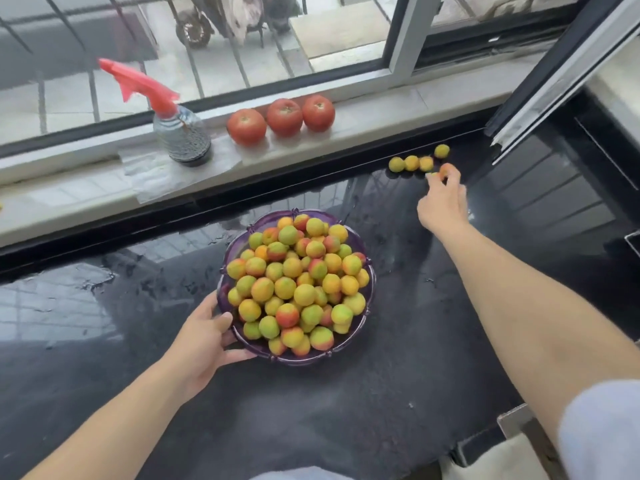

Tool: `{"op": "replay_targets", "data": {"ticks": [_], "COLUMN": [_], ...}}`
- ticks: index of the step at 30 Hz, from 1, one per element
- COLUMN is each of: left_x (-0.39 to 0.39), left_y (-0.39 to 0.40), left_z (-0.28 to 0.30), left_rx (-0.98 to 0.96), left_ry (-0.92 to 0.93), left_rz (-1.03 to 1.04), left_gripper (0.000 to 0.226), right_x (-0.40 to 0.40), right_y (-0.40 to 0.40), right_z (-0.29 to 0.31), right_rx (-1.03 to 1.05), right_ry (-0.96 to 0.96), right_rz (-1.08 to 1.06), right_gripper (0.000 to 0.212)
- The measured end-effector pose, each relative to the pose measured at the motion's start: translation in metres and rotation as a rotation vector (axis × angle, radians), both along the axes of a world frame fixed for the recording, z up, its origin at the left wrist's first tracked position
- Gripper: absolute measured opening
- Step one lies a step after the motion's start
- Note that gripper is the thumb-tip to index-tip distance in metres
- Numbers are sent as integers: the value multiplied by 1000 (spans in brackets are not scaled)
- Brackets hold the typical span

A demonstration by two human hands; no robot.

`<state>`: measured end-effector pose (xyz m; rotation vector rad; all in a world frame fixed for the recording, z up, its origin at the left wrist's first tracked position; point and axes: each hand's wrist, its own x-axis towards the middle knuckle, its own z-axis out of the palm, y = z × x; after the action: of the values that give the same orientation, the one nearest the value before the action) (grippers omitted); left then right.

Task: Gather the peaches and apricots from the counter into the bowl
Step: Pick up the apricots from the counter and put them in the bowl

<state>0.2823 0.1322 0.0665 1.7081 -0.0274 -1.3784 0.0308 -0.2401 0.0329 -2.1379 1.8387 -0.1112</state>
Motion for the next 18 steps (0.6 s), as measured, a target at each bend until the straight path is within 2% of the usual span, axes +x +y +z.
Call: {"op": "replay_targets", "data": {"ticks": [4,9,15,18], "left_x": [0,5,6,5], "left_y": [1,2,0,0], "left_z": [-1,0,-4,-1], "left_rx": [-3,-11,17,11], "left_ry": [-3,14,-58,-85], "left_rz": [-23,-48,-113,-174], "left_gripper": [49,48,46,48], "right_x": [4,12,12,9], "right_y": [-20,-20,25,71], "right_z": [-9,-12,-13,-13], "right_rx": [26,12,-58,-29], "right_ry": [134,104,-290,-391], "right_rz": [71,14,-97,-86], "right_gripper": [42,37,29,23]}}
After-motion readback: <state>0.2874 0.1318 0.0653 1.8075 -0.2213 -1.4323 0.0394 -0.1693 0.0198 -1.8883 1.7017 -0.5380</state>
